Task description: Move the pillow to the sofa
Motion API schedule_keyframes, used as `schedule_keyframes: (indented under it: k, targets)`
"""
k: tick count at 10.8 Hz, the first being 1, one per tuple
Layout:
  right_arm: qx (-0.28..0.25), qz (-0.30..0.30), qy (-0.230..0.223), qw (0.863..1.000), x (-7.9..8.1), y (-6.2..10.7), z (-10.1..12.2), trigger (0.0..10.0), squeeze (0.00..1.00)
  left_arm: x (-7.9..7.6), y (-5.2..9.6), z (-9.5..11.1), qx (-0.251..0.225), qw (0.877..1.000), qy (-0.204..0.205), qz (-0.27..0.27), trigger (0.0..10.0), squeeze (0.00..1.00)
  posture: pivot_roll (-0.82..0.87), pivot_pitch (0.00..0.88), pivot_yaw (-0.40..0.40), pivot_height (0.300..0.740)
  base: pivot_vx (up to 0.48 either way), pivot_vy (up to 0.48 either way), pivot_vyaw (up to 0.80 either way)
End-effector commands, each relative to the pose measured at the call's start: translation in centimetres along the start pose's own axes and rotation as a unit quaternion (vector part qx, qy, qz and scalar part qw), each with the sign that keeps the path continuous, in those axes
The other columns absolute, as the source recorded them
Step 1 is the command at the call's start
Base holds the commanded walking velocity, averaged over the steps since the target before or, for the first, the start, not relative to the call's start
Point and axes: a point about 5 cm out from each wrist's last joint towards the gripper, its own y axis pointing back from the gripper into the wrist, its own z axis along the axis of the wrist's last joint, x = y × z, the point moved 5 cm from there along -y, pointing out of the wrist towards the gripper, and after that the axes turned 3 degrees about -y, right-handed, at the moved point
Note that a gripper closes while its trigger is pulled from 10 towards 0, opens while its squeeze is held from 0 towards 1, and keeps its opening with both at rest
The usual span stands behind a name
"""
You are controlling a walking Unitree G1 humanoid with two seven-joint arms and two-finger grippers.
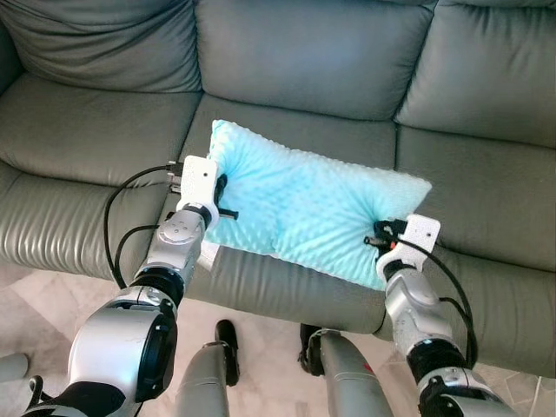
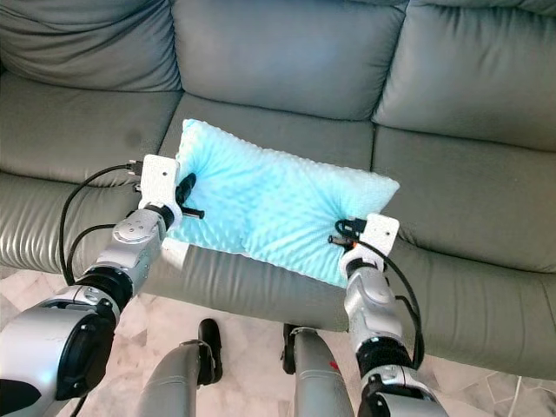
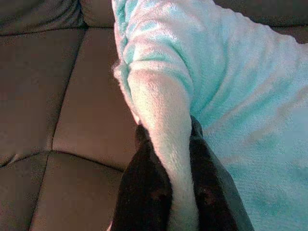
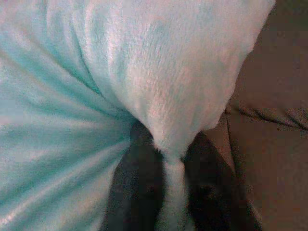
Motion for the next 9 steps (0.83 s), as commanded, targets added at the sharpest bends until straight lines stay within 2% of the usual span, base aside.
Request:
schedule_keyframes:
  k: [1, 9]
  targets:
    - [0.02, -0.011, -0.002, 1.0, -0.9, 0.6, -1.6, 10.0, 1.0, 0.6, 0.5, -1.4, 0.018, 1.0, -0.005, 0.015, 10.0, 1.0, -0.15, 0.48, 0.047, 0.74, 0.0, 0.0, 0.0]
    - [0.032, -0.015, 0.017, 0.999, -1.9, 1.1, -2.5, 10.0, 1.0, 2.6, 1.1, -2.3, 0.029, 0.996, -0.048, 0.069, 10.0, 1.0, -0.15, 0.484, 0.043, 0.74, 0.0, 0.0, 0.0]
